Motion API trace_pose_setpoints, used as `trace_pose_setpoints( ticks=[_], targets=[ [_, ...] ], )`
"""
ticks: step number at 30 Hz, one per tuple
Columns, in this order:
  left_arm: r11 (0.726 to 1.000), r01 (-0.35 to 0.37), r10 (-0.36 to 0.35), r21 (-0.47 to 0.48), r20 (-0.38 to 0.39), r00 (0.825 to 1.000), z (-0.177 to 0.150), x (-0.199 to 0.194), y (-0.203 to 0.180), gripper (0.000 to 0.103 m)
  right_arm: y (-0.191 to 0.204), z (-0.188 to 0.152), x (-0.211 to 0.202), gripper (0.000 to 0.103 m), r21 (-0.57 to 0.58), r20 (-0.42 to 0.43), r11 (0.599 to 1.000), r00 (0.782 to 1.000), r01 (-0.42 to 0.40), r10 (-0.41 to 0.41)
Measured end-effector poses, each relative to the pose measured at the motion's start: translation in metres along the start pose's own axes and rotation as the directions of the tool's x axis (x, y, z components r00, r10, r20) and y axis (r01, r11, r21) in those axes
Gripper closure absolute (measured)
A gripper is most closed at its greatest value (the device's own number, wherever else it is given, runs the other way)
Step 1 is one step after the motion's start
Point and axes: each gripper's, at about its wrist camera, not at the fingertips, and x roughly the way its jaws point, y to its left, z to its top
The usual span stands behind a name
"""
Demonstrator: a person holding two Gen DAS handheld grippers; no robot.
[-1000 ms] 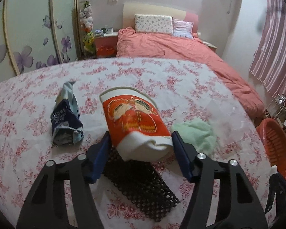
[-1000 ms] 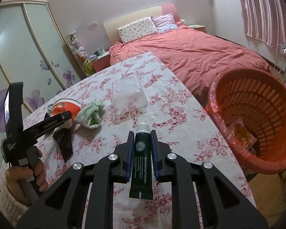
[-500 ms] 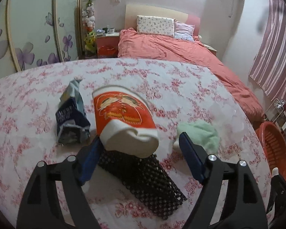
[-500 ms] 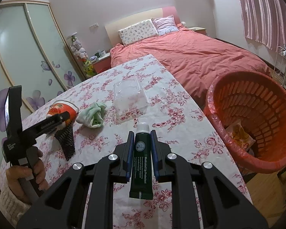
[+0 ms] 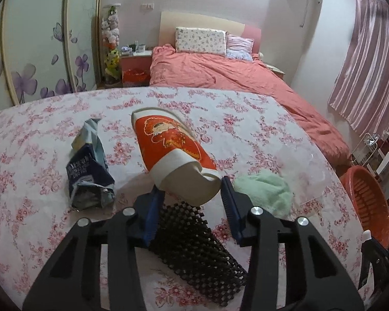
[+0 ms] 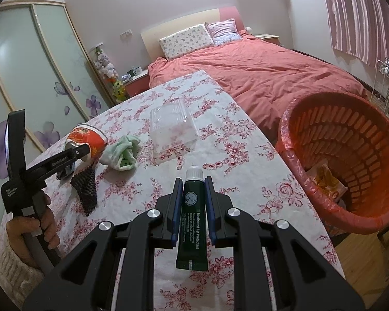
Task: Collect trash
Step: 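Grasp the red paper cup with the left tool and lift it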
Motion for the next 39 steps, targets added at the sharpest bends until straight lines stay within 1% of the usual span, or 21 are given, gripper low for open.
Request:
trace_pose_setpoints(
  ticks=[1,6,13,14,17,19,21,25,27,28,30,31,32,36,39],
  targets=[
    [1.000,0.000,0.000,0.009,0.012,1.000,0.000,-0.003,-0.001,0.069,0.000,0.000,0.000,0.085,-0.001,0.002,1.000,1.000,0.002,-0.002],
    [0.999,-0.014,0.012,0.044,0.043,0.999,-0.001,-0.012,-0.003,0.070,-0.001,0.000,-0.004,0.085,-0.001,0.011,1.000,1.000,0.006,-0.006],
    [0.999,0.035,-0.037,0.038,0.059,0.998,-0.010,-0.027,0.000,0.071,0.000,-0.001,-0.006,0.085,-0.008,0.013,1.000,1.000,0.012,-0.012],
    [0.998,0.044,-0.047,0.042,0.064,0.997,-0.010,-0.031,-0.001,0.073,0.000,-0.001,-0.008,0.085,-0.008,0.017,1.000,1.000,0.013,-0.013],
    [0.996,0.065,-0.070,0.065,0.083,0.994,-0.011,-0.042,-0.007,0.073,-0.002,0.001,-0.013,0.086,-0.005,0.033,1.000,0.999,0.010,-0.010],
    [0.994,0.065,-0.073,0.083,0.096,0.993,-0.013,-0.047,-0.012,0.073,-0.003,0.002,-0.015,0.085,-0.003,0.040,1.000,0.999,0.012,-0.011],
    [0.994,0.084,-0.090,0.072,0.082,0.993,-0.014,-0.048,-0.012,0.073,-0.003,0.002,-0.016,0.085,-0.003,0.040,1.000,0.999,0.013,-0.012],
    [0.995,0.092,-0.094,0.039,0.044,0.995,-0.022,-0.045,-0.006,0.073,-0.004,-0.001,-0.017,0.085,-0.008,0.033,1.000,0.999,0.013,-0.013],
    [0.995,0.091,-0.092,0.032,0.025,0.995,-0.031,-0.046,0.000,0.073,-0.004,-0.001,-0.017,0.086,-0.010,0.030,1.000,0.999,0.011,-0.011],
    [0.995,0.093,-0.094,0.033,0.015,0.995,-0.035,-0.047,0.002,0.070,-0.004,-0.001,-0.016,0.086,-0.010,0.029,1.000,1.000,0.010,-0.010],
    [0.995,0.096,-0.096,0.039,0.001,0.995,-0.041,-0.047,0.006,0.056,-0.004,-0.001,-0.016,0.086,-0.010,0.028,1.000,1.000,0.009,-0.009],
    [0.995,0.088,-0.089,0.040,0.002,0.996,-0.044,-0.048,0.008,0.044,-0.003,-0.001,-0.016,0.085,-0.010,0.028,1.000,1.000,0.009,-0.009],
    [0.996,0.085,-0.085,0.038,0.007,0.996,-0.046,-0.051,0.010,0.037,-0.003,-0.001,-0.016,0.086,-0.010,0.028,1.000,1.000,0.009,-0.009],
    [0.994,0.105,-0.105,0.001,0.019,0.994,-0.041,-0.054,0.018,0.033,-0.002,-0.002,-0.016,0.086,-0.015,0.026,1.000,1.000,0.013,-0.012],
    [0.990,0.136,-0.135,-0.042,0.017,0.991,-0.035,-0.055,0.025,0.027,-0.001,-0.002,-0.015,0.086,-0.017,0.022,1.000,1.000,0.018,-0.018]
  ],
)
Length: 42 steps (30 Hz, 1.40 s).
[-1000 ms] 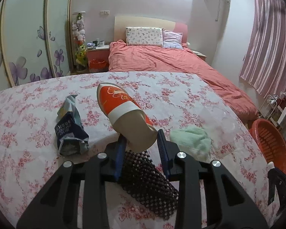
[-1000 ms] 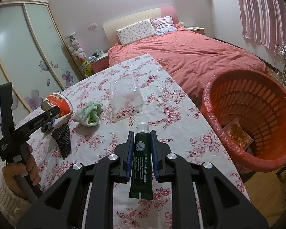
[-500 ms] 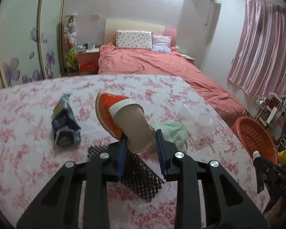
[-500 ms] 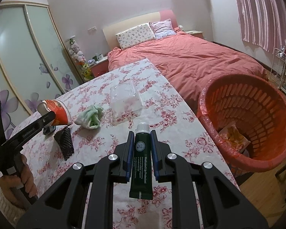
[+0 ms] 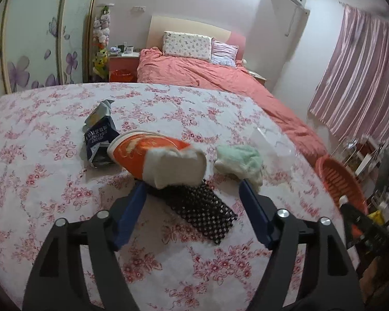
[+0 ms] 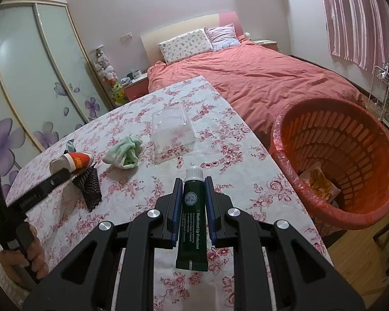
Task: Collect trash
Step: 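Grasp the red paper cup with the left tool and lift it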
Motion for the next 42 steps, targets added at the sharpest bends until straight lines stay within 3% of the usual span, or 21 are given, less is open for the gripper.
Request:
trace_pose_setpoints(
  ticks=[7,11,15,17,20,26,27,29,30,37,42],
  targets=[
    [0.996,-0.025,0.022,-0.082,-0.039,0.999,0.001,0.007,0.020,0.024,-0.001,0.000,0.000,0.085,-0.002,0.001,1.000,1.000,0.004,-0.004],
    [0.993,-0.049,0.044,-0.109,-0.054,0.998,0.004,0.013,0.029,0.038,0.000,0.000,0.000,0.085,-0.006,-0.001,1.000,1.000,0.004,-0.004],
    [0.992,-0.066,0.059,-0.106,-0.063,0.996,0.009,0.021,0.031,0.041,0.001,-0.001,0.001,0.085,-0.009,-0.005,1.000,1.000,0.005,-0.005],
    [0.991,-0.081,0.074,-0.102,-0.070,0.995,0.010,0.023,0.029,0.035,0.002,-0.001,0.001,0.085,-0.011,-0.006,1.000,1.000,0.006,-0.006],
    [0.987,-0.130,0.123,-0.095,-0.077,0.989,0.010,0.026,0.025,0.017,0.002,-0.001,0.001,0.085,-0.013,-0.008,1.000,1.000,0.006,-0.006],
    [0.978,-0.207,0.206,-0.004,-0.081,0.975,0.009,0.036,0.007,0.016,0.001,-0.003,0.002,0.085,-0.009,-0.013,1.000,1.000,0.008,-0.008],
    [0.977,-0.215,0.215,0.005,-0.082,0.973,0.008,0.038,0.006,0.016,0.001,-0.002,0.002,0.085,-0.009,-0.012,1.000,1.000,0.008,-0.008],
    [0.974,-0.224,0.225,0.017,-0.088,0.970,0.009,0.042,0.004,0.030,0.001,-0.002,0.002,0.085,-0.008,-0.012,1.000,1.000,0.008,-0.008],
    [0.976,-0.216,0.217,0.014,-0.094,0.972,0.010,0.043,0.005,0.031,0.001,-0.003,0.002,0.085,-0.007,-0.011,1.000,1.000,0.008,-0.008],
    [0.977,-0.211,0.211,0.023,-0.023,0.977,0.013,0.019,0.003,0.031,-0.005,-0.001,-0.004,0.085,0.001,0.009,1.000,1.000,0.008,-0.008],
    [0.984,-0.175,0.174,0.031,0.043,0.984,0.022,-0.009,-0.012,0.031,-0.011,0.006,-0.021,0.085,0.006,0.075,1.000,0.997,0.006,-0.007]
  ],
)
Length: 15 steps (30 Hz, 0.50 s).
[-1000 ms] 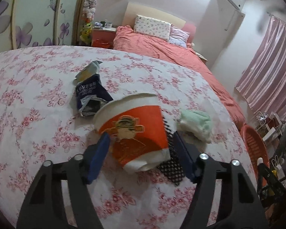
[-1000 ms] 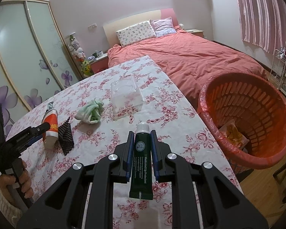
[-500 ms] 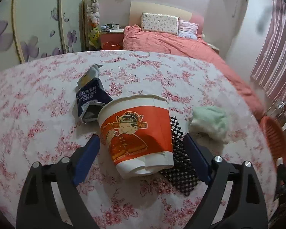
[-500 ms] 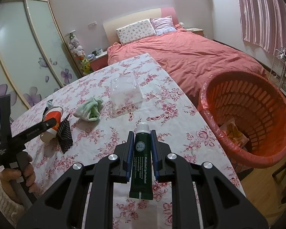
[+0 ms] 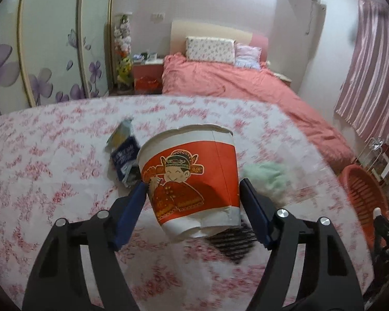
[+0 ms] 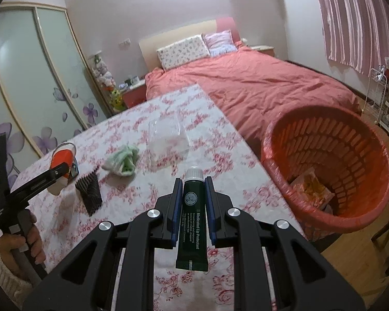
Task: Collect trash
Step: 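Grasp the red paper cup with the left tool and lift it, then carry the cup with the left tool while the right tool carries the tube to the basket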
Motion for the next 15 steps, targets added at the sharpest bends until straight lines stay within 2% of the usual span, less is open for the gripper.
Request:
trace_pose_setpoints(
  ticks=[5,8,15],
  targets=[
    [0.996,0.078,-0.081,0.041,0.078,0.994,0.009,-0.035,-0.031,0.031,-0.012,0.011,-0.023,0.085,0.003,0.107,1.000,0.994,-0.009,0.009],
    [0.988,0.136,-0.143,0.072,0.107,0.984,0.013,-0.050,-0.055,0.031,-0.023,0.017,-0.035,0.085,0.008,0.158,1.000,0.987,0.002,-0.003],
    [0.951,0.275,-0.291,0.144,0.106,0.951,0.012,-0.061,-0.117,0.031,-0.048,0.028,-0.055,0.086,0.032,0.256,0.998,0.964,0.063,-0.069]
  ],
)
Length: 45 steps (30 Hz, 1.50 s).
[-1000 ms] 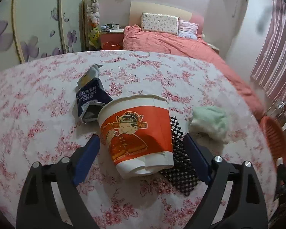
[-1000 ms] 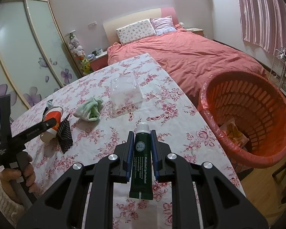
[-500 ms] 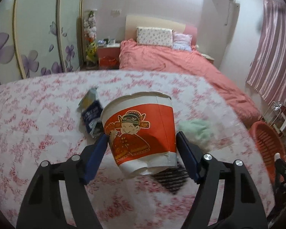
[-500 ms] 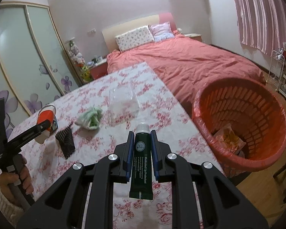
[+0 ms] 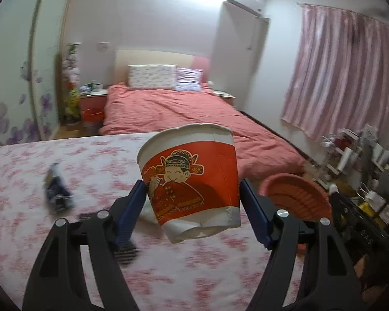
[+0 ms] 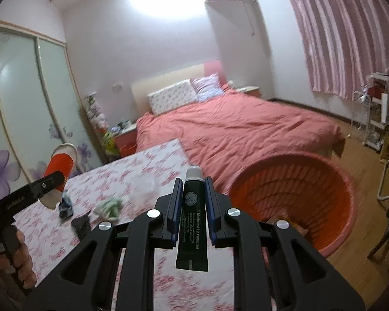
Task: Collect trash
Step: 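Carry the cup with the left tool while the right tool carries the tube to the basket, then open both tools to drop the cup and tube into the basket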
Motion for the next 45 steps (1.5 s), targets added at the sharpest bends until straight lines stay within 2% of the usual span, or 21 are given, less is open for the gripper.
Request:
trace_pose_setpoints(
  ticks=[4,8,16,22,33,36,38,41,45],
  targets=[
    [0.997,0.078,-0.078,0.023,-0.023,0.997,-0.002,0.015,-0.036,0.031,-0.017,0.010,-0.007,0.086,0.006,0.068,0.999,0.996,0.054,-0.054],
    [0.988,0.144,-0.142,0.056,-0.038,0.989,-0.007,0.029,-0.071,0.031,-0.034,0.018,-0.004,0.086,0.020,0.092,0.995,0.991,0.095,-0.096],
    [0.962,0.259,-0.252,0.091,-0.081,0.964,-0.014,0.063,-0.122,0.031,-0.071,0.022,0.006,0.086,0.084,0.100,0.987,0.985,0.136,-0.144],
    [0.944,0.316,-0.304,0.090,-0.131,0.944,-0.023,0.089,-0.152,0.031,-0.088,0.019,0.013,0.086,0.114,0.088,0.982,0.983,0.148,-0.159],
    [0.925,0.369,-0.344,0.091,-0.210,0.915,-0.036,0.136,-0.189,0.031,-0.122,0.020,0.026,0.086,0.172,0.073,0.974,0.984,0.151,-0.165],
    [0.928,0.365,-0.336,0.078,-0.251,0.908,-0.044,0.153,-0.197,0.027,-0.131,0.021,0.034,0.085,0.192,0.048,0.971,0.987,0.145,-0.157],
    [0.934,0.350,-0.320,0.071,-0.270,0.908,-0.049,0.161,-0.196,0.022,-0.137,0.020,0.036,0.076,0.201,0.031,0.969,0.987,0.146,-0.155],
    [0.943,0.327,-0.295,0.065,-0.292,0.910,-0.054,0.171,-0.192,0.021,-0.136,0.016,0.034,0.065,0.199,0.024,0.966,0.985,0.163,-0.171],
    [0.954,0.293,-0.262,0.064,-0.299,0.918,-0.055,0.173,-0.181,0.021,-0.132,0.012,0.034,0.059,0.188,0.007,0.965,0.982,0.184,-0.189]
  ],
)
